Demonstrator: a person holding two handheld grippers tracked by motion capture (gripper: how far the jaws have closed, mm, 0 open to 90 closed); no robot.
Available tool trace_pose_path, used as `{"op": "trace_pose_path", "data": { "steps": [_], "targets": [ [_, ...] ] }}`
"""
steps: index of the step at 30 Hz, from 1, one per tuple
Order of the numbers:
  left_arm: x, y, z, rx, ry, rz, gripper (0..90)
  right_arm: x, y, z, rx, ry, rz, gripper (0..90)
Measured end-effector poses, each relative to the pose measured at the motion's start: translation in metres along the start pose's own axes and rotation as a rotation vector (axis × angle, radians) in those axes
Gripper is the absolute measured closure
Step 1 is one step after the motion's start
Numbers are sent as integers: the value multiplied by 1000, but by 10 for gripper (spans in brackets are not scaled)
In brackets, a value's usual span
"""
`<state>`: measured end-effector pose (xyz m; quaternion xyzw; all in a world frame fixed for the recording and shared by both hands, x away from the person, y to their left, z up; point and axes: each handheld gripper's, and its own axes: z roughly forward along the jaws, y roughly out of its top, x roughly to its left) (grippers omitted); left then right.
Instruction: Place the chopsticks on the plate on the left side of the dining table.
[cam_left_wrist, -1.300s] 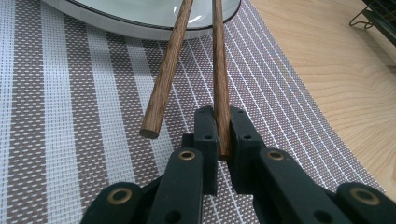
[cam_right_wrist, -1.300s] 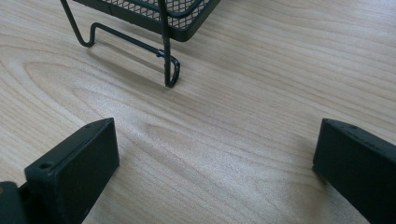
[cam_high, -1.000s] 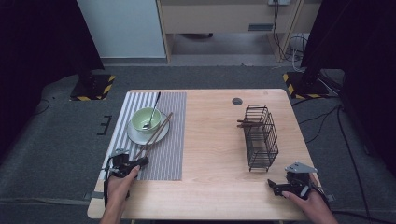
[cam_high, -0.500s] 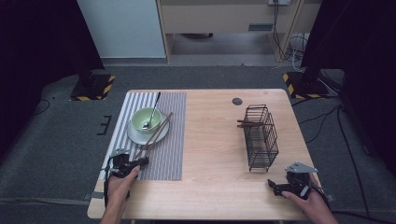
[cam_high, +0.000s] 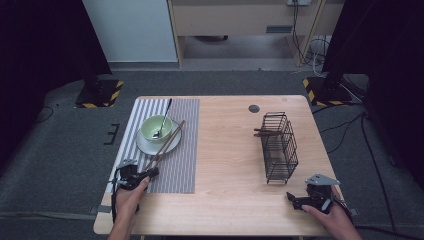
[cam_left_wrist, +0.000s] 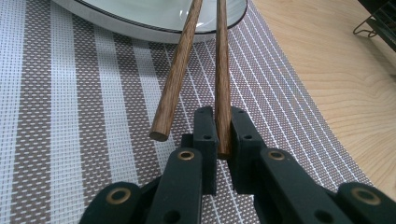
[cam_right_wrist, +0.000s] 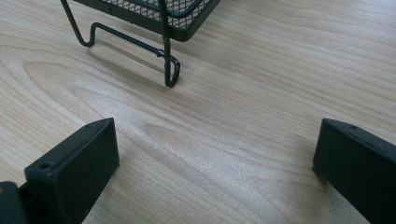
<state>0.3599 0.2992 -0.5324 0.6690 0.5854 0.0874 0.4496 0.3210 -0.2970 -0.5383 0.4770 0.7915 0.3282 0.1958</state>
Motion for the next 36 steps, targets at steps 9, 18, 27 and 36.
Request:
{"op": "trace_pose_path", "data": {
  "steps": [9,18,27,36],
  "targets": [
    [-1,-1,1,-2,3,-2,795,0,0,0,0,0,1,4],
    [-5,-4,-2,13,26,22,697,0,0,0,0,0,1,4],
    [-8,-7,-4,30,43,58,612,0,0,0,0,1,0,3],
    [-6,-10,-13,17,42,69,568,0,0,0,0,1,0,3]
  ]
}}
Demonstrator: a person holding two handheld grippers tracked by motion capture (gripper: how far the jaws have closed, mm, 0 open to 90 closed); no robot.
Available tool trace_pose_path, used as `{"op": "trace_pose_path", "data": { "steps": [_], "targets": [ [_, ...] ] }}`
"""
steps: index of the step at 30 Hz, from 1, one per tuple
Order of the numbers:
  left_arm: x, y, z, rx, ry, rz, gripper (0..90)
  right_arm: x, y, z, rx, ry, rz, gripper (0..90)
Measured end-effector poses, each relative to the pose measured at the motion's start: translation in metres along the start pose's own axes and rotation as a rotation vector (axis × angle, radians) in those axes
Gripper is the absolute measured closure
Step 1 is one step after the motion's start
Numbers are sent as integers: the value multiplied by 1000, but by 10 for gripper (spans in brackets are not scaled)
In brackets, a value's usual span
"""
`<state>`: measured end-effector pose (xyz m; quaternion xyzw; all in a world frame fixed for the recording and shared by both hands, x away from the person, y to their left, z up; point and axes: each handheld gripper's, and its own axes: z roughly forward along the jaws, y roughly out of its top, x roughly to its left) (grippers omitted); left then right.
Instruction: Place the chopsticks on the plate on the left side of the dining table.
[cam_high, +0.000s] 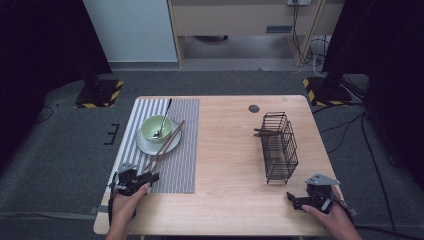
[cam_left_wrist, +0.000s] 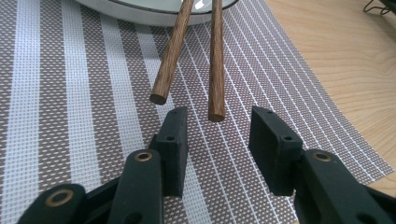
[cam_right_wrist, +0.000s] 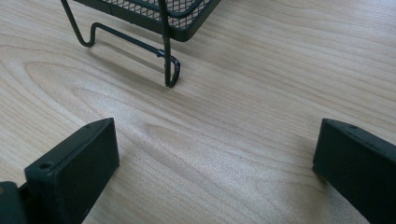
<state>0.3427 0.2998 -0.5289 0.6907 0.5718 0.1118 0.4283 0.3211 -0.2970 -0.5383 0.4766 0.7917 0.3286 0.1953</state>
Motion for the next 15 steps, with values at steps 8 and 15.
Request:
{"op": "trace_pose_path", "data": {
  "steps": [8,15],
  "targets": [
    [4,0,-2,-10,11,6,474,0,0,0,0,0,0,4],
    [5,2,-1,-24,16,21,370,0,0,0,0,0,1,4]
  ]
}}
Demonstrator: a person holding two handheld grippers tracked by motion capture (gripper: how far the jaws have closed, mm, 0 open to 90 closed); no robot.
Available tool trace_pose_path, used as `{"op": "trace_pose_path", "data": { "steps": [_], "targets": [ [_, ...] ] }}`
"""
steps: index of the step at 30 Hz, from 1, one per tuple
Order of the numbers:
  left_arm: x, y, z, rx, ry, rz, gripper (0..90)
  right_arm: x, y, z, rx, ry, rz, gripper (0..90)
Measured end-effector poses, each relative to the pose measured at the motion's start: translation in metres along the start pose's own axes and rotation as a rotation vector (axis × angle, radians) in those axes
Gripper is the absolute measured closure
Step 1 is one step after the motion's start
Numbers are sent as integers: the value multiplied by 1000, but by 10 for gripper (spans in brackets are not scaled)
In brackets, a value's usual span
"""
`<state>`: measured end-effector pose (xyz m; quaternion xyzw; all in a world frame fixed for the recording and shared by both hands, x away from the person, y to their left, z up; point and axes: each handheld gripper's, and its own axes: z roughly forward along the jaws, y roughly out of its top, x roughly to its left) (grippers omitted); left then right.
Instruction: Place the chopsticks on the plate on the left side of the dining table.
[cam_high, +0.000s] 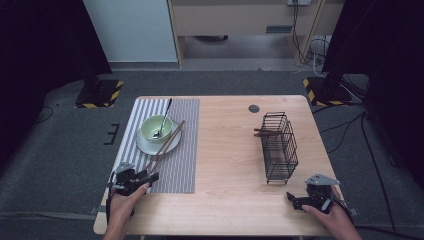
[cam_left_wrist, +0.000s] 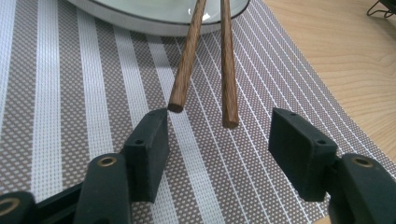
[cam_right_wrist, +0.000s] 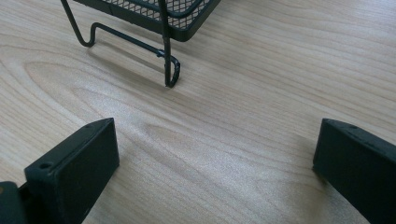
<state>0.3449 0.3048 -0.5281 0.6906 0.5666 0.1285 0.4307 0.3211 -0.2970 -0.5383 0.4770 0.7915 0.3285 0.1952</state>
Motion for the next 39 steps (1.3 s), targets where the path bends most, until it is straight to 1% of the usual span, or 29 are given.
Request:
{"op": "trace_pose_path", "data": {
  "steps": [3,5,6,7,9,12,16,20,25,29,31,36,39],
  "targets": [
    [1,3,0,-18,1,-1,333,0,0,0,0,0,-1,4],
    [2,5,0,-21,10,7,324,0,0,0,0,0,0,4],
    [2,6,0,-19,12,17,315,0,0,0,0,0,0,3],
    [2,8,1,-21,10,22,306,0,0,0,0,0,-1,4],
    [2,11,1,-29,3,18,290,0,0,0,0,0,0,3],
    [1,17,2,-43,3,23,275,0,0,0,0,0,-1,3],
    [0,24,4,-45,-6,29,266,0,0,0,0,0,-1,4],
    [-1,30,9,-42,-18,34,264,0,0,0,0,0,-1,3],
    [-3,36,16,-41,-22,36,268,0,0,0,0,0,0,4],
    [-2,37,23,-29,-15,46,272,0,0,0,0,0,-1,4],
    [-3,36,26,-18,-2,68,273,0,0,0,0,0,-1,4],
    [-5,36,29,-17,6,71,303,0,0,0,0,0,-1,4],
    [-4,35,31,-5,13,75,335,0,0,0,1,0,0,3]
  ]
}}
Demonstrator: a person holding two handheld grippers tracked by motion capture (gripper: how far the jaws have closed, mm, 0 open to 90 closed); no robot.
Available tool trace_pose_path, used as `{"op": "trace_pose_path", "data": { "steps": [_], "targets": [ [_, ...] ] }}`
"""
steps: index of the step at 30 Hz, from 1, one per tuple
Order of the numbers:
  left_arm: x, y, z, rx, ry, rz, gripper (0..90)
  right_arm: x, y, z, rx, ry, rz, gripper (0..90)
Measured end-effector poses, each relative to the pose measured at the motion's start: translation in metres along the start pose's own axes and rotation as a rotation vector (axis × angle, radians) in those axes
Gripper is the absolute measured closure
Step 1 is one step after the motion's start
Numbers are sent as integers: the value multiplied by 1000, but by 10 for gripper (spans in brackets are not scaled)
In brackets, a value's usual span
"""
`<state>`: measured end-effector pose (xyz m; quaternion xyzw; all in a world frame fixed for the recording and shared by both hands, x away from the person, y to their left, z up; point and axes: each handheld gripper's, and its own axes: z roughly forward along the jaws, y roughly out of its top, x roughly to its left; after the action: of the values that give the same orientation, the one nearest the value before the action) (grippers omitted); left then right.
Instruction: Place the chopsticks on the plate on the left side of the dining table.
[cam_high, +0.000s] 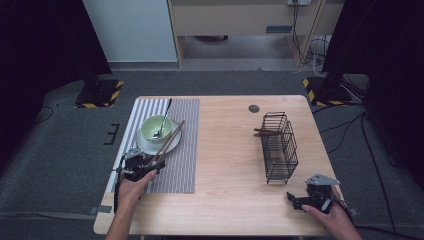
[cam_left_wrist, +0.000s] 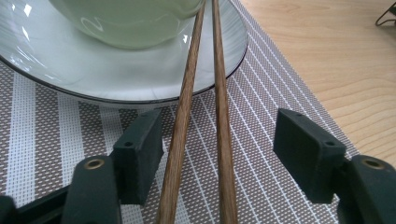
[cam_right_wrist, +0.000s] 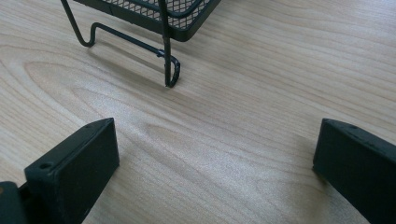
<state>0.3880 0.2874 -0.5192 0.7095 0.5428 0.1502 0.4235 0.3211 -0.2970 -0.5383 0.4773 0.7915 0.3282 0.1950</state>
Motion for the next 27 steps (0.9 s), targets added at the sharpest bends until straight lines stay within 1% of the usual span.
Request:
{"op": "trace_pose_path", "data": {
  "steps": [5,9,12,18,20,22,27],
  "targets": [
    [-1,0,2,8,-6,11,411,0,0,0,-1,1,-1,4],
    [-3,-1,4,18,-6,18,455,0,0,0,-1,1,-1,4],
    [-2,-1,5,14,-1,13,459,0,0,0,-1,1,-1,4],
    [0,-1,5,28,13,11,480,0,0,0,-1,1,-1,3],
    [-1,-1,6,32,11,17,492,0,0,0,-1,0,0,4],
    [-1,-2,6,39,19,21,498,0,0,0,-1,0,-1,4],
    [-1,-2,6,45,32,18,559,0,0,0,-1,0,-1,4]
  ]
}}
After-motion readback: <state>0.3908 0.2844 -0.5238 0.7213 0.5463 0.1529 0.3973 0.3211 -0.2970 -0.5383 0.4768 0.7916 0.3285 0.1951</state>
